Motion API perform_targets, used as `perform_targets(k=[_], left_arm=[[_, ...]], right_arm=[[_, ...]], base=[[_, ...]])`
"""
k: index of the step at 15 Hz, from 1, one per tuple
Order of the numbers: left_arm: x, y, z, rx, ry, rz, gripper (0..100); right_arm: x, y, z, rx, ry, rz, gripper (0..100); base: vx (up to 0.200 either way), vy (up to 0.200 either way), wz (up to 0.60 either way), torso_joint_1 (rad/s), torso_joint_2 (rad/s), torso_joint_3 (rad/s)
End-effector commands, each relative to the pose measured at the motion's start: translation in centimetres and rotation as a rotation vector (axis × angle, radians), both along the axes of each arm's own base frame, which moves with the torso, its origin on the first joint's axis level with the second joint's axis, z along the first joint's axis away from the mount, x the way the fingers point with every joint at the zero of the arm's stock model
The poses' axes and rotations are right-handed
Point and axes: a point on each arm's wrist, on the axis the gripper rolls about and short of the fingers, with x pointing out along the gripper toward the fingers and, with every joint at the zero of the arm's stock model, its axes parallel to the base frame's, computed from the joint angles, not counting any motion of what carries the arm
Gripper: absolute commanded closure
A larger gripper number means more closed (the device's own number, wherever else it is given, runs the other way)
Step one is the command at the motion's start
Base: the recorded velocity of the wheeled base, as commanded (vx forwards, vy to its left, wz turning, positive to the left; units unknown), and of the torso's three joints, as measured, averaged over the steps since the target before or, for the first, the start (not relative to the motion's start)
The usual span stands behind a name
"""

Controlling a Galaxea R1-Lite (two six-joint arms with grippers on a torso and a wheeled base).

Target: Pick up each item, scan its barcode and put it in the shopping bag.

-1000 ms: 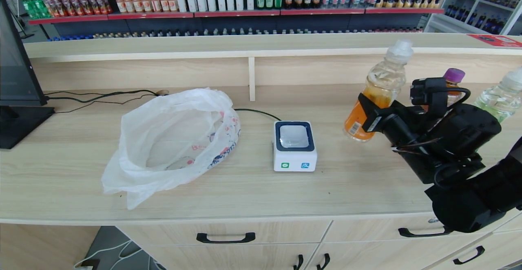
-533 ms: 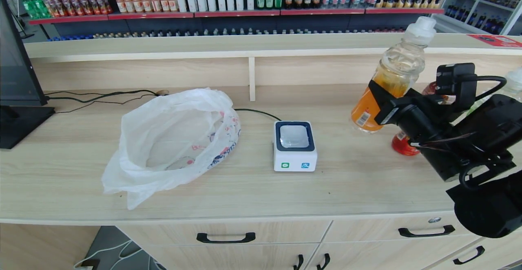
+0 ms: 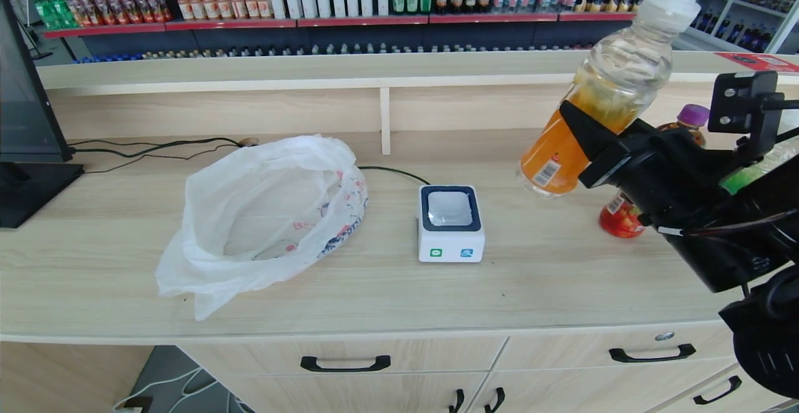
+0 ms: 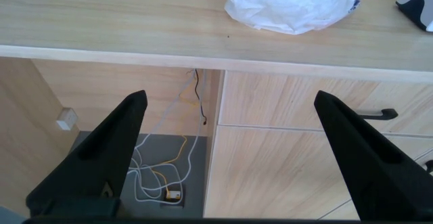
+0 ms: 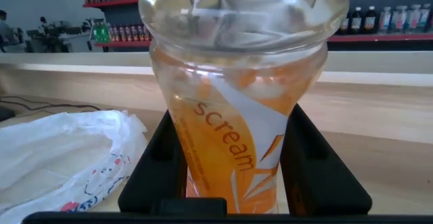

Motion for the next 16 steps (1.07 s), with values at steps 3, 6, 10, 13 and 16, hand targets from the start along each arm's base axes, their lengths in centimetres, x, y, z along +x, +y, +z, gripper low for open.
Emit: perform_targets(k=[3,6,10,13,16], left_arm=[[0.0,0.0,0.0,0.000,0.000,0.001,0],[0.0,0.0,0.0,0.000,0.000,0.001,0],[0.0,0.0,0.0,0.000,0.000,0.001,0],[0.0,0.0,0.0,0.000,0.000,0.001,0],[0.0,0.0,0.0,0.000,0.000,0.002,0]], right_arm=[[-1.3,0.9,0.4,0.021,-0.001,0.112,100],[-3.8,3.6,-0.1,0.025,0.026,0.257,100],[-5.7,5.3,-0.4,0.043,0.061,0.424,100],[-8.2,6.9,-0.4,0.060,0.083,0.556,100],[-10.3,7.7,0.1,0.072,0.071,0.645,100]], base=[[0.000,0.000,0.00,0.000,0.00,0.000],[0.000,0.000,0.00,0.000,0.00,0.000],[0.000,0.000,0.00,0.000,0.00,0.000],[0.000,0.000,0.00,0.000,0.00,0.000],[0.000,0.000,0.00,0.000,0.00,0.000]])
